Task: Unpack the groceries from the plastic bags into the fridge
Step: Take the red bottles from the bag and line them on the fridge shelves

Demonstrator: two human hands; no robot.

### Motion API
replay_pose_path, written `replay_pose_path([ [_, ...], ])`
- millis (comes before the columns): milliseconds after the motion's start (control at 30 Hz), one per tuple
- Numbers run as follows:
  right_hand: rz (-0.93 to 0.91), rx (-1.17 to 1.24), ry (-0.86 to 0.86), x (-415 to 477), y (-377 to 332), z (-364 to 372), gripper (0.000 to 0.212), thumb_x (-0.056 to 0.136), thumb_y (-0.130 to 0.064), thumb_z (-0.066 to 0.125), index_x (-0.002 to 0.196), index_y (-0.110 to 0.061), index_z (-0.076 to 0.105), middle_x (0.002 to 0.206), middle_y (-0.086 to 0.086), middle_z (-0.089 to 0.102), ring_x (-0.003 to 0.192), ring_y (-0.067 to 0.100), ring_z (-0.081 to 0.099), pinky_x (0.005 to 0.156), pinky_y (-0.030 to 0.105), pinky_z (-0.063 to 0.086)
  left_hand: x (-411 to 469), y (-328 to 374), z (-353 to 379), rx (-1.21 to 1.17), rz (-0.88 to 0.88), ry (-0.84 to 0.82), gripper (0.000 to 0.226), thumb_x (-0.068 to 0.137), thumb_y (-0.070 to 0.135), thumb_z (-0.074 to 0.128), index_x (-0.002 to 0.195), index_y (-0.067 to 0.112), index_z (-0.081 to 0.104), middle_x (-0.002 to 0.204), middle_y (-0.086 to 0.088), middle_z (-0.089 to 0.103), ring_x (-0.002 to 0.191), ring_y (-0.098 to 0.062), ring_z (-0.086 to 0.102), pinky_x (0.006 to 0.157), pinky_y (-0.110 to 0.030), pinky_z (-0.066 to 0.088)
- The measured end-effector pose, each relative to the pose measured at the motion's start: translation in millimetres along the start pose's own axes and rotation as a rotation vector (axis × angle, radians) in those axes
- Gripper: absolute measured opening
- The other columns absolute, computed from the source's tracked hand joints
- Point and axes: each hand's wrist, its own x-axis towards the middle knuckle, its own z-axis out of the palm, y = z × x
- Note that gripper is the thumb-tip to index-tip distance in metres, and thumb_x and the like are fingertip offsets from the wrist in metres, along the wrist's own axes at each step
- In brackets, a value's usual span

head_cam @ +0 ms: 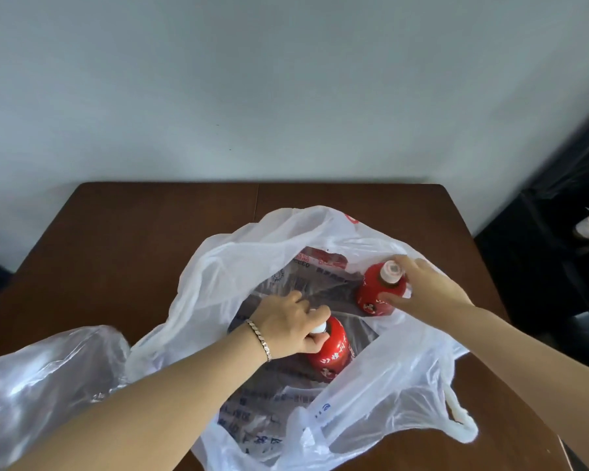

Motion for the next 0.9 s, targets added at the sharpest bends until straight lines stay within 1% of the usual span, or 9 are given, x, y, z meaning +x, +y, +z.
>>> replay_pose_path([
  [167,0.043,-0.033,-0.01,7.7,-31.0,-1.9,0.041,0.09,-0.041,0.057,0.125,-0.023,0.049,0.125,0.002,0.058,0.108,0.021,0.059,0.087,0.028,0.05,4.4,2.0,0.4,0.009,-0.027,-0.045,0.034,0.076,0.049,0.036,0.093,0.021,0.041,0.049,0.005,0.061,0.049,-0.015,0.059,0.035,-0.016,0.04],
  [267,-0.038,-0.093,-0.065,-5.9,-45.9,10.0,0.039,0.089,-0.036,0.057,0.126,-0.024,0.049,0.126,-0.001,0.057,0.105,0.02,0.06,0.082,0.026,0.049,2.7,9.2,1.3,0.035,0.005,-0.065,0.038,0.076,0.052,0.045,0.096,0.021,0.047,0.054,0.005,0.065,0.048,-0.015,0.06,0.035,-0.018,0.042],
  [333,-0.071,-0.089,-0.073,-16.8,-49.6,15.3,0.041,0.089,-0.037,0.058,0.126,-0.025,0.047,0.128,-0.002,0.056,0.104,0.02,0.06,0.082,0.025,0.049,3.5,15.1,-1.5,0.047,0.007,-0.11,0.042,0.078,0.052,0.053,0.099,0.016,0.061,0.063,-0.001,0.069,0.057,-0.019,0.065,0.043,-0.023,0.048],
  [400,-0.039,-0.026,-0.044,-26.0,-51.3,12.5,0.04,0.089,-0.038,0.057,0.125,-0.024,0.046,0.126,-0.002,0.057,0.104,0.02,0.06,0.083,0.025,0.049,4.8,22.6,-9.2,0.049,-0.052,-0.163,0.045,0.084,0.052,0.05,0.102,0.014,0.067,0.072,-0.006,0.071,0.068,-0.025,0.068,0.05,-0.028,0.052],
  [500,-0.034,0.07,0.016,-46.0,-58.3,7.1,0.036,0.088,-0.042,0.056,0.117,-0.022,0.049,0.118,-0.003,0.061,0.098,0.018,0.062,0.082,0.026,0.052,4.4,32.1,-22.6,0.07,-0.24,-0.363,0.054,0.093,0.055,0.039,0.129,0.015,0.046,0.113,-0.008,0.066,0.105,-0.029,0.062,0.079,-0.032,0.051],
  [533,-0.03,0.107,0.031,-54.4,-61.7,3.9,0.034,0.088,-0.044,0.056,0.114,-0.023,0.05,0.115,-0.004,0.062,0.095,0.017,0.063,0.081,0.027,0.054,3.4,34.3,-26.0,0.058,-0.309,-0.437,0.056,0.094,0.055,0.036,0.133,0.015,0.04,0.119,-0.007,0.063,0.109,-0.029,0.059,0.083,-0.031,0.049],
  [633,0.003,0.18,0.108,-85.3,-69.4,-13.4,0.032,0.087,-0.046,0.057,0.111,-0.026,0.052,0.108,-0.008,0.064,0.09,0.012,0.062,0.077,0.024,0.053,6.5,39.3,-42.3,0.086,-0.385,-0.523,0.057,0.094,0.055,0.035,0.13,0.011,0.04,0.116,-0.01,0.064,0.105,-0.028,0.061,0.08,-0.032,0.049],
  [833,0.137,0.217,0.276,-144.6,-94.3,-52.8,0.029,0.085,-0.05,0.055,0.099,-0.024,0.056,0.09,-0.008,0.065,0.081,0.016,0.064,0.076,0.034,0.056,9.7,39.9,-109.8,0.087,-0.362,-0.364,0.063,0.093,0.056,0.037,0.139,0.014,0.03,0.116,-0.005,0.064,0.105,-0.024,0.063,0.083,-0.03,0.048],
  [900,0.193,0.195,0.353,-167.9,-102.0,-63.9,0.031,0.085,-0.051,0.054,0.1,-0.024,0.056,0.089,-0.007,0.065,0.08,0.015,0.063,0.075,0.032,0.056,14.4,44.6,-138.0,0.135,-0.307,-0.295,0.053,0.093,0.051,0.04,0.13,0.014,0.038,0.112,-0.008,0.065,0.101,-0.026,0.064,0.077,-0.029,0.048],
])
